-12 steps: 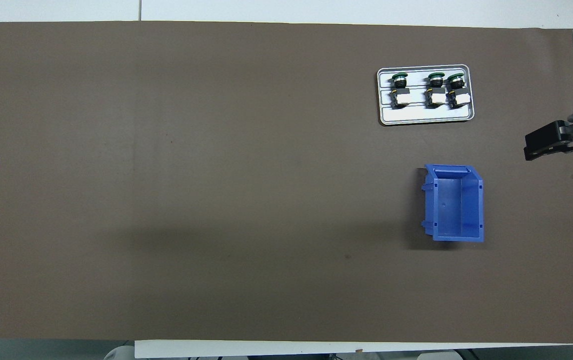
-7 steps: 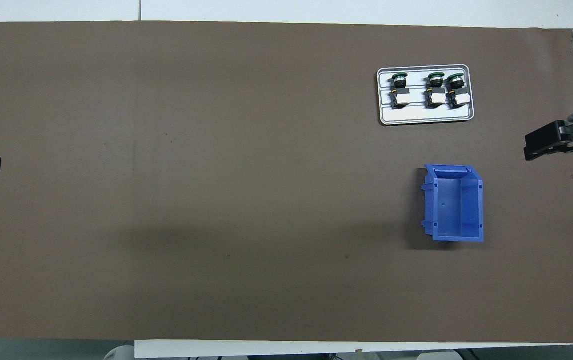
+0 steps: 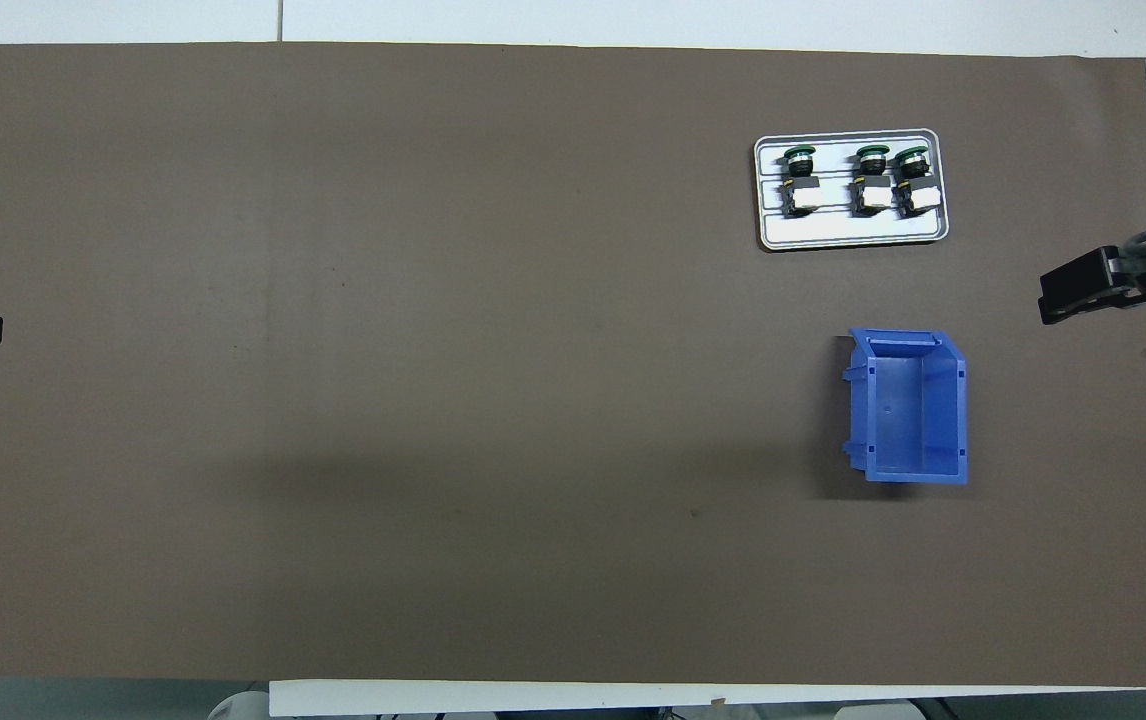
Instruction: Place and press button with both arms
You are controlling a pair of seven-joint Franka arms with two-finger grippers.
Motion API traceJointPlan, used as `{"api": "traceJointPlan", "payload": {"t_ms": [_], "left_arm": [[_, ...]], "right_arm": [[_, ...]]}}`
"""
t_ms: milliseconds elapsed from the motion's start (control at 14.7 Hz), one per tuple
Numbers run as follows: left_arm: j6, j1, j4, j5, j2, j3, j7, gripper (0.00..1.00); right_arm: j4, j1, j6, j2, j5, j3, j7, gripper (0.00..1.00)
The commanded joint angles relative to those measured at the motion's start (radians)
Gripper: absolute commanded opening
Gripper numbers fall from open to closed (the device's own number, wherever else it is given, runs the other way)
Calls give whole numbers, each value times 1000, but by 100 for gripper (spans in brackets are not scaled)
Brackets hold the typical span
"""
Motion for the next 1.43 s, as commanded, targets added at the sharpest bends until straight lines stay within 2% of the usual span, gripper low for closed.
{"api": "traceJointPlan", "payload": {"t_ms": [0, 476, 612, 884, 1360], "left_arm": [[-9, 5, -6, 20, -8, -3, 5, 100], [-11, 8, -6, 20, -8, -1, 5, 100], [-11, 8, -6, 20, -8, -3, 5, 100], [-11, 8, -6, 20, -8, -1, 5, 100], [-11, 8, -6, 20, -8, -1, 5, 100]], "right_arm": [[-14, 11, 107, 52, 63, 5, 0, 99], [9, 116, 550, 395, 58, 5, 101, 99], [6, 116, 651, 475, 58, 5, 103, 99], [-3, 113, 777, 567, 55, 3, 104, 96], [-12, 109, 857, 623, 5, 3, 106, 89]]}}
